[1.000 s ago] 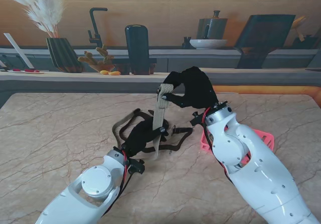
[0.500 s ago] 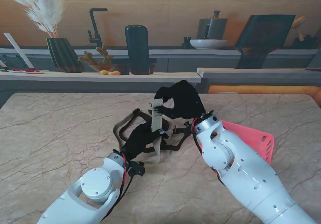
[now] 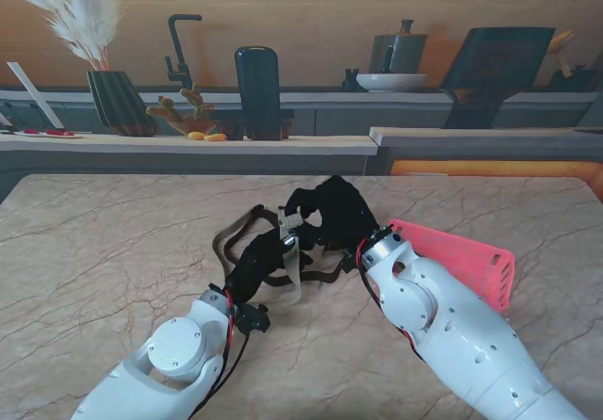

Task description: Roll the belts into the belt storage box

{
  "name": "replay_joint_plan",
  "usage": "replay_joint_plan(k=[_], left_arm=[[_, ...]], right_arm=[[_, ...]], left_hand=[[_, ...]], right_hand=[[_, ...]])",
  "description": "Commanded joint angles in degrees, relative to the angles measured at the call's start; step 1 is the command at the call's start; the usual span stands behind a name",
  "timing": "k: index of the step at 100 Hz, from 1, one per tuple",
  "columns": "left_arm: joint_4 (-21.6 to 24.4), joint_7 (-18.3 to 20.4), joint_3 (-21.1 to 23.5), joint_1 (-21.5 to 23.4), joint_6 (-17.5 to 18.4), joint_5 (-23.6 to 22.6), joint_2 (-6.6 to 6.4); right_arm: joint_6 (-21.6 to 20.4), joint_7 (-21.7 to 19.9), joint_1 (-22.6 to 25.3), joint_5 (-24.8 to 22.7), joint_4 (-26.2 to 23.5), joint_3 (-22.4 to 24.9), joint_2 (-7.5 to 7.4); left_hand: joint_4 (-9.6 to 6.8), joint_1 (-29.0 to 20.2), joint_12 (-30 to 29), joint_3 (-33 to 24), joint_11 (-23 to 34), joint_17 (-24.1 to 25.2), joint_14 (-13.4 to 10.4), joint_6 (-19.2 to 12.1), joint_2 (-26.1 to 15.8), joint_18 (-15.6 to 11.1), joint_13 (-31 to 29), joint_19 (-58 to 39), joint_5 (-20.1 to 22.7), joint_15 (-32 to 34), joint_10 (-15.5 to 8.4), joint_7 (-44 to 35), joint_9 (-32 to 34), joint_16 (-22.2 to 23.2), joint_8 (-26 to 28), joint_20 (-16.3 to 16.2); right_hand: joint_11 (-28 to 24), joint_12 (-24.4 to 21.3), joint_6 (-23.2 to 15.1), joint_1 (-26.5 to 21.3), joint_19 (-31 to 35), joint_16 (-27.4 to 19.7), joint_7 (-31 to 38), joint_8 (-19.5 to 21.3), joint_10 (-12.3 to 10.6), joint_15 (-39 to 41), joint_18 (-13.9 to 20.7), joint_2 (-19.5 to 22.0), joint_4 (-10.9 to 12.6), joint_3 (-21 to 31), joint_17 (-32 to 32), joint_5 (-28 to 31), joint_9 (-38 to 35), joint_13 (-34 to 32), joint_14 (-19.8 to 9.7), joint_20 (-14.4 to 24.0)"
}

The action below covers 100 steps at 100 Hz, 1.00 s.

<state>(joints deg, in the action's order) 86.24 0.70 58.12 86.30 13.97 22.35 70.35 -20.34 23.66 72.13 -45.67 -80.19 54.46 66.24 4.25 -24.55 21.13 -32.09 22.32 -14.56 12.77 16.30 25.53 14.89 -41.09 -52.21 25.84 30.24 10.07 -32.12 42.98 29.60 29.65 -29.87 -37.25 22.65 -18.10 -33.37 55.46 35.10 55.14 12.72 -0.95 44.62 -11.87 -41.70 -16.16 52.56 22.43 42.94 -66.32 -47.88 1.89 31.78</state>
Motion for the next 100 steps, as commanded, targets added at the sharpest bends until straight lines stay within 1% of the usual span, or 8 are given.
replay_joint_plan(k=[1, 26, 38, 52, 59, 70, 92, 100], left_arm=[[0.8, 0.1, 0.0, -0.3, 0.6, 0.7, 0.16], [1.7, -0.5, 0.6, 0.3, -0.9, 3.7, 0.64], [2.5, -1.5, 0.9, 0.7, -2.2, 4.8, 0.96], [3.4, -2.5, 1.1, 1.2, -3.3, 5.0, 1.14], [3.8, -2.7, 1.3, 1.4, -3.7, 5.5, 1.17], [4.7, -3.7, 1.6, 1.9, -5.0, 6.1, 1.40], [5.7, -5.3, 1.8, 2.4, -6.4, 6.5, 1.70], [5.8, -5.6, 1.8, 2.4, -6.6, 6.2, 1.75]], right_arm=[[-0.4, -1.2, 0.7, 0.1, 1.8, -1.3, -0.06], [-2.4, -1.8, -1.4, -0.7, 5.7, -5.2, -0.26], [-2.7, -1.4, -2.4, -1.0, 7.1, -6.8, -0.19], [-3.1, -1.2, -2.9, -1.6, 7.6, -7.3, -0.28], [-3.5, -1.2, -2.9, -2.2, 7.5, -7.3, -0.47], [-4.5, -1.3, -3.1, -3.9, 7.4, -7.5, -0.99], [-6.1, -1.8, -2.5, -8.0, 6.0, -6.4, -2.40], [-6.3, -2.3, -1.8, -9.0, 4.7, -5.1, -2.81]], left_hand=[[2.56, 3.8, -0.7, -2.3, -1.2, 0.7, -2.1, -10.5, 3.7, 0.6, 1.4, 1.4, -4.6, -2.1, -2.2, 4.8, -2.0, -1.1, -1.0, -0.4], [3.93, 6.0, -0.7, -4.9, -1.1, 0.4, -2.5, -10.0, 3.6, -0.2, 1.3, 2.0, -8.8, -2.3, -2.2, 6.9, -3.5, -0.7, -1.7, -0.8], [3.48, 3.0, 0.2, -5.3, 0.9, -0.4, -2.9, -9.5, 2.9, -1.0, -0.1, 1.0, -9.0, -0.2, -2.5, 5.7, -2.4, 0.3, -1.3, -1.5], [0.31, -7.6, 1.5, -3.6, 4.0, -2.8, -4.1, -9.4, 0.3, -2.9, -3.0, -1.8, -9.0, 3.4, -3.9, 1.9, -0.1, 0.9, 0.1, -2.4], [-0.43, -11.0, 2.2, -4.0, 5.3, -3.9, -4.6, -9.5, -0.5, -3.2, -4.3, -2.8, -8.7, 4.5, -4.6, 0.4, 1.1, 1.1, 0.6, -2.5], [-2.06, -18.6, 3.1, -3.4, 7.3, -5.2, -5.2, -10.0, -5.1, -3.9, -5.8, -4.2, -8.2, 6.3, -5.4, -3.0, 2.5, 1.0, 1.5, -2.3], [1.07, -38.3, 14.0, 1.0, -0.1, -6.4, -5.4, -11.9, -6.4, -4.2, -7.7, -6.5, -6.8, 9.6, -6.2, -8.6, 9.1, 2.3, 3.2, -2.8], [1.08, -42.5, 17.2, 2.4, 0.1, -7.1, -5.8, -12.8, -7.5, -4.4, -8.4, -7.2, -6.2, 12.3, -6.3, -11.7, 8.6, 4.5, 5.0, -3.3]], right_hand=[[-1.2, -0.5, -4.8, -2.1, 1.5, -0.7, 7.5, 1.6, 0.8, 0.8, -0.4, 4.6, 2.1, 3.6, -1.3, 6.6, 0.7, -0.1, 0.0, -1.1], [-1.2, -0.3, -3.9, -2.2, 1.2, -0.8, 7.3, 1.7, 1.9, 0.5, -0.8, 4.5, 2.1, 3.6, -1.9, 6.0, 1.5, 0.6, 0.5, -1.4], [-1.4, 0.0, -2.7, -2.1, 1.1, -0.8, 7.1, 1.7, 2.5, 0.5, -1.1, 4.1, 2.1, 3.7, -2.2, 5.7, 2.1, 0.9, 0.7, -1.6], [-1.3, 0.0, -1.8, -1.7, 1.0, -0.8, 6.6, 1.7, 2.6, 0.5, -1.2, 2.9, 2.0, 3.9, -2.5, 5.0, 3.0, 1.3, 0.8, -1.7], [-1.5, 0.1, -1.3, -0.2, 1.0, -0.9, 6.1, 1.9, 2.8, 0.4, -1.2, 0.5, 2.0, 4.9, -2.6, 4.3, 3.9, 1.5, 0.8, -1.9], [-1.3, 0.2, -0.1, 0.5, 0.7, -1.1, 5.3, 2.0, 3.2, 0.0, -1.5, -3.3, 1.2, 3.6, -3.1, 2.7, 5.8, 2.3, 1.0, -2.2], [-0.6, 0.4, 3.2, 3.0, -0.1, -1.5, 0.2, 5.0, 4.4, -1.3, -2.0, -6.4, 0.9, 3.8, -3.8, 1.1, 9.5, 3.6, 1.4, -2.6], [0.3, 0.5, 4.6, 4.8, -0.7, -1.7, -4.7, 8.0, 5.0, -2.3, -1.8, -5.6, 2.8, 4.7, -4.0, -0.1, 11.9, 4.2, 1.3, -2.6]])
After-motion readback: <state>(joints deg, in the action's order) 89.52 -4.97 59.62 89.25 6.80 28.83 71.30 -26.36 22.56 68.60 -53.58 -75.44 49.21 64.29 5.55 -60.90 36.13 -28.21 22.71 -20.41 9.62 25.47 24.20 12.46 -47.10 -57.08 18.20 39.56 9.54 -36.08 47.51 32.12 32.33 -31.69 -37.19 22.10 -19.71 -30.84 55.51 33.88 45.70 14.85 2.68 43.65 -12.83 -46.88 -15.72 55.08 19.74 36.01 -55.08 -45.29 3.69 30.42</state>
